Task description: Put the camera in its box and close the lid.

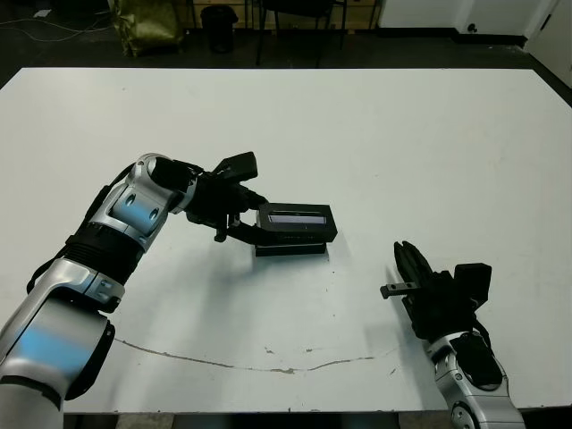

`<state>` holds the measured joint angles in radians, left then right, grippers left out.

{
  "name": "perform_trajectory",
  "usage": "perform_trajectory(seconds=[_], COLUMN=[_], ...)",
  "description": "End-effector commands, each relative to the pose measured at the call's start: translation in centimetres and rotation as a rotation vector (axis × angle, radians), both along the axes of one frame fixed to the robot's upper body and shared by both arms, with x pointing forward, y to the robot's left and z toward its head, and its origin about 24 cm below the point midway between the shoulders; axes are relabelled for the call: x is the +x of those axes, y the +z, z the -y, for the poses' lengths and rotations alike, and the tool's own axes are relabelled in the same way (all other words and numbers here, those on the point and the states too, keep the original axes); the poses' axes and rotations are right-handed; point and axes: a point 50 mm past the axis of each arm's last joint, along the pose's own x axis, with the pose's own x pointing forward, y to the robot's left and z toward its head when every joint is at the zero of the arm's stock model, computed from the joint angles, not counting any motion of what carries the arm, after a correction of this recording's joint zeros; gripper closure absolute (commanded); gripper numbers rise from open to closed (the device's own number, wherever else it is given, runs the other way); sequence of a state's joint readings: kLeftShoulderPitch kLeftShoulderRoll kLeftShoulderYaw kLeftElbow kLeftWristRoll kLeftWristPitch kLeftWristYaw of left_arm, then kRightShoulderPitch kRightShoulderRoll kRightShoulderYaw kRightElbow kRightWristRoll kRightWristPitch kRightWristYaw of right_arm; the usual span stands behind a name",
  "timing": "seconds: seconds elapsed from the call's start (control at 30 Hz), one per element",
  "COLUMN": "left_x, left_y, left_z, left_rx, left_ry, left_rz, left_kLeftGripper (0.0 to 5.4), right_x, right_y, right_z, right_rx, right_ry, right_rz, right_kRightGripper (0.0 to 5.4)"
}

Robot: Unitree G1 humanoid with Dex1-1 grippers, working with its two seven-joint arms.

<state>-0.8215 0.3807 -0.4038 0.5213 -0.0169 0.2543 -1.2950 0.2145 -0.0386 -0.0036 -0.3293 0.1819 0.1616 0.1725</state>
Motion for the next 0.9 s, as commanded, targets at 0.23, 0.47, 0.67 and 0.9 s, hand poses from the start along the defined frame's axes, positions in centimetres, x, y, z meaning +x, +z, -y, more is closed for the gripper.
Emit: perform_trajectory(seconds=[0.23,0.47,0.67,0.9], left_x=[-0.07,-0.14,-0.06,0.03], left_y=[-0.63,-0.71,-0.79,-0.90], left_z=[-0.16,-0.30,-0.39,-0.59], left_rx=[0.027,0.029,0.045,0.078], left_ry=[-0.011,-0.027,-0.025,0.000], left_rz=[-0.049,-0.049,-0.036,-0.031], left_kLeftGripper=[2.99,2.99,2.99,2.99], right_x=[-0.31,-0.32,-0.35,-0.44], right_y=[-0.33,-0.10,-0.06,0.21], right_z=[0.35,0.20,0.17,0.11], right_rx=[-0.012,-0.005,-0.010,0.001], right_ry=[-0.021,-0.026,-0.034,-0.039], right_rz=[-0.042,-0.048,-0.050,-0.070], right_kRightGripper=[5.40,5.40,5.40,5.40])
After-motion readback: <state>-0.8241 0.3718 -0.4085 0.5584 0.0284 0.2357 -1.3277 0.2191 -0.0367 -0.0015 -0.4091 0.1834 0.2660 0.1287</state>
